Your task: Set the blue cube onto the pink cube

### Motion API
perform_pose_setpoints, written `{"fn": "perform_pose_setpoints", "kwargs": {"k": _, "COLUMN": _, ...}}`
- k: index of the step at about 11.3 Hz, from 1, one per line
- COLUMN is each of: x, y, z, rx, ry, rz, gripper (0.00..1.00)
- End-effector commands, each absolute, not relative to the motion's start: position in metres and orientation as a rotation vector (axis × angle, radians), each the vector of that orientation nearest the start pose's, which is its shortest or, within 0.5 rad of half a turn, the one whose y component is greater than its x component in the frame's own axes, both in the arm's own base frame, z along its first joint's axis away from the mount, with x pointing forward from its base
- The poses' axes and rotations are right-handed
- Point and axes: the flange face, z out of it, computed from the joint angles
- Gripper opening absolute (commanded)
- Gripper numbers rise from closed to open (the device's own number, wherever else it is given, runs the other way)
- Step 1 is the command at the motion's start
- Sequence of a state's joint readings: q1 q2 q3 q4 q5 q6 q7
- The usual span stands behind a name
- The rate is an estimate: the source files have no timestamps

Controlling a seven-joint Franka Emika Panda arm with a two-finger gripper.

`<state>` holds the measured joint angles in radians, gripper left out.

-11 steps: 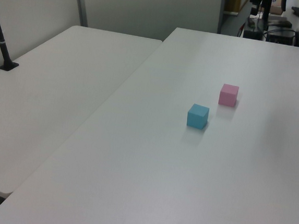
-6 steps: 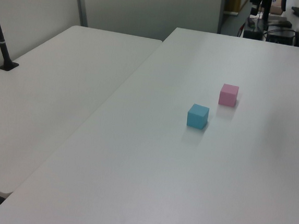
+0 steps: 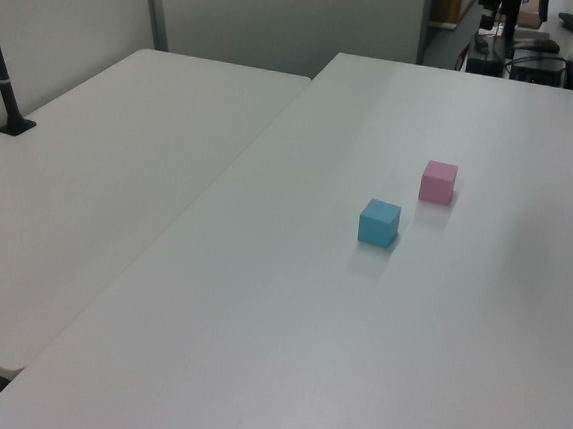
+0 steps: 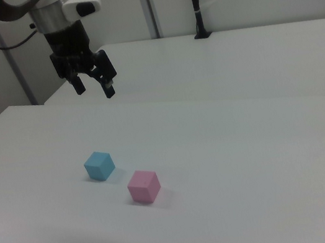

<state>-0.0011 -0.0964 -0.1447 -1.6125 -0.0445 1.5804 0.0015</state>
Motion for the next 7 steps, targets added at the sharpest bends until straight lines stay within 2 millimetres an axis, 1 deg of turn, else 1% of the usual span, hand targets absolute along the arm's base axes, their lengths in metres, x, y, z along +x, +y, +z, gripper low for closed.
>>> {"fn": "perform_pose_setpoints", "kwargs": {"k": 1, "x": 0.516, "y": -0.081, "z": 0.654, "rx": -3.154, "ry": 0.213, "rz": -0.093, "gripper": 1.0}}
{"fn": "perform_pose_setpoints", "kwargs": {"k": 3, "x": 0.517, "y": -0.081, "z": 0.655, "rx": -3.153, "ry": 0.213, "rz": -0.098, "gripper": 1.0}}
{"fn": "perform_pose_setpoints", "kwargs": {"k": 5, "x": 0.52, "y": -0.08, "z": 0.649, "rx": -3.158, "ry": 0.136, "rz": -0.093, "gripper": 1.0}}
{"fn": "perform_pose_setpoints", "kwargs": {"k": 6, "x": 0.525, "y": -0.075, "z": 0.641, "rx": -3.162, "ry": -0.011, "rz": -0.07, "gripper": 1.0}}
{"fn": "perform_pose_setpoints", "kwargs": {"k": 7, "x": 0.526, "y": -0.077, "z": 0.641, "rx": -3.158, "ry": -0.157, "rz": -0.069, "gripper": 1.0}}
